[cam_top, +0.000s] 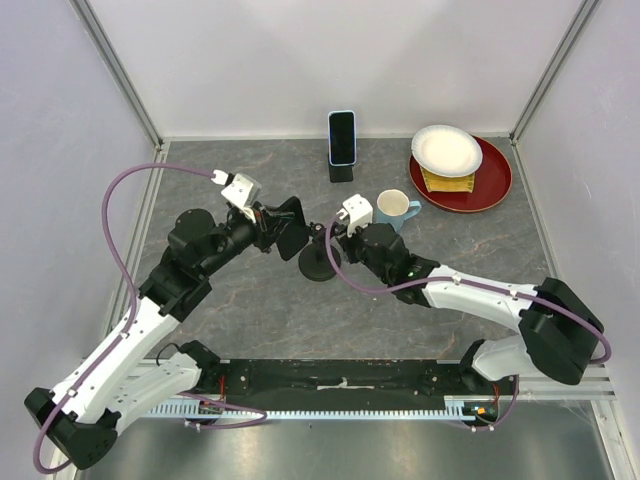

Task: Place the phone on the phone stand

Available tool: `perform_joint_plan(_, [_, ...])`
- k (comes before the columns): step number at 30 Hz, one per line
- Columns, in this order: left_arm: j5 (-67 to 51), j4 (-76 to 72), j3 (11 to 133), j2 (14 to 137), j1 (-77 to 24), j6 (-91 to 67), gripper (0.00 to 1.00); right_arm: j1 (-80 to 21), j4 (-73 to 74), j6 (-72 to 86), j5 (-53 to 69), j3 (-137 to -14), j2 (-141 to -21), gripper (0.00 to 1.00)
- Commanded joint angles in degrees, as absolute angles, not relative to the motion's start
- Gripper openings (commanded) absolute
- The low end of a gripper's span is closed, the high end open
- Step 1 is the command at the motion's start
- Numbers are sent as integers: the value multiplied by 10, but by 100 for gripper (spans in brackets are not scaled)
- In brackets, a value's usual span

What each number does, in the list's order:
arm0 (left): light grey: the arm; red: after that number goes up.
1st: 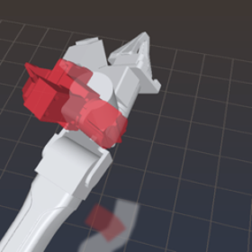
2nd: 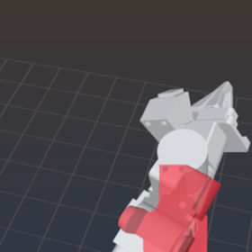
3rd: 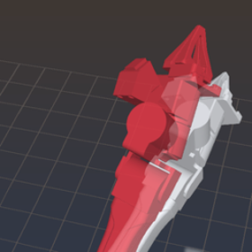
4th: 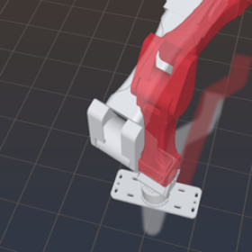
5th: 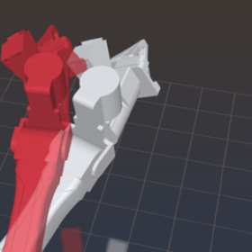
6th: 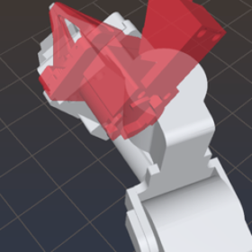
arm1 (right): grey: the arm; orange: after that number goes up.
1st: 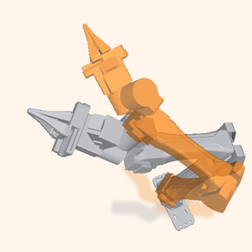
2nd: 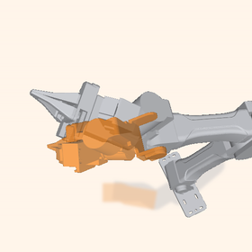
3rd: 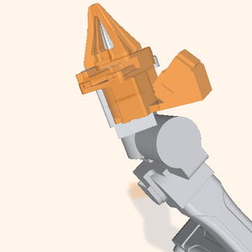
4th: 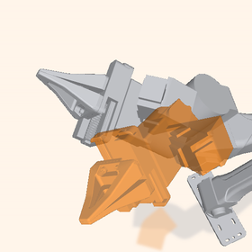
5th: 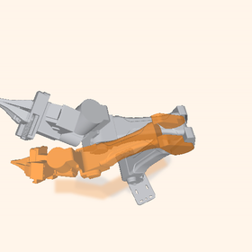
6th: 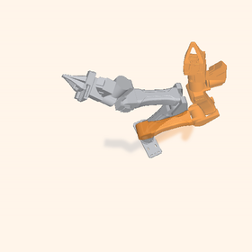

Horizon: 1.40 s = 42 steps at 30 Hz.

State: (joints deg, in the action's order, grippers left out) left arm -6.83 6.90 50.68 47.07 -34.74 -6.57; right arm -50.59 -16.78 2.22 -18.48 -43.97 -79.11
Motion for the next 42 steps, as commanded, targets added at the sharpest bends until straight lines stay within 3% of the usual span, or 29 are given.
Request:
perform_joint_plan(1, [-217, -40, 538, 468, -322, -100, 2, -482, -260, 4, -102, -414, -751, 38])
perform_joint_plan(6, [-330, -87, 541, 511, -308, -129, 2, -451, -334, -2, -66, -345, -692, 43])
perform_joint_plan(10, [-344, -89, 572, 560, -308, -162, 2, -435, -395, 33, -108, -269, -628, 58])
perform_joint_plan(14, [-404, -170, 591, 599, -308, -206, 2, -410, -428, 54, -134, -224, -577, 66])
perform_joint_plan(18, [-468, -241, 604, 650, -309, -223, 2, -367, -402, 68, -50, -235, -586, 70])
perform_joint_plan(21, [-503, -261, 614, 681, -310, -201, 2, -334, -366, 117, 13, -264, -623, 68])
perform_joint_plan(26, [-528, -341, 574, 697, -309, -192, 2, -245, -443, 202, 199, -257, -664, 68])
perform_joint_plan(32, [-515, -366, 541, 639, -274, -203, 2, -251, -518, 206, 299, -272, -738, 62])
perform_joint_plan(37, [-480, -355, 505, 585, -258, -202, 2, -334, -491, 111, 185, -282, -744, 46])
perform_joint_plan(42, [-473, -346, 500, 561, -258, -196, 2, -359, -532, 79, 124, -273, -745, 44])
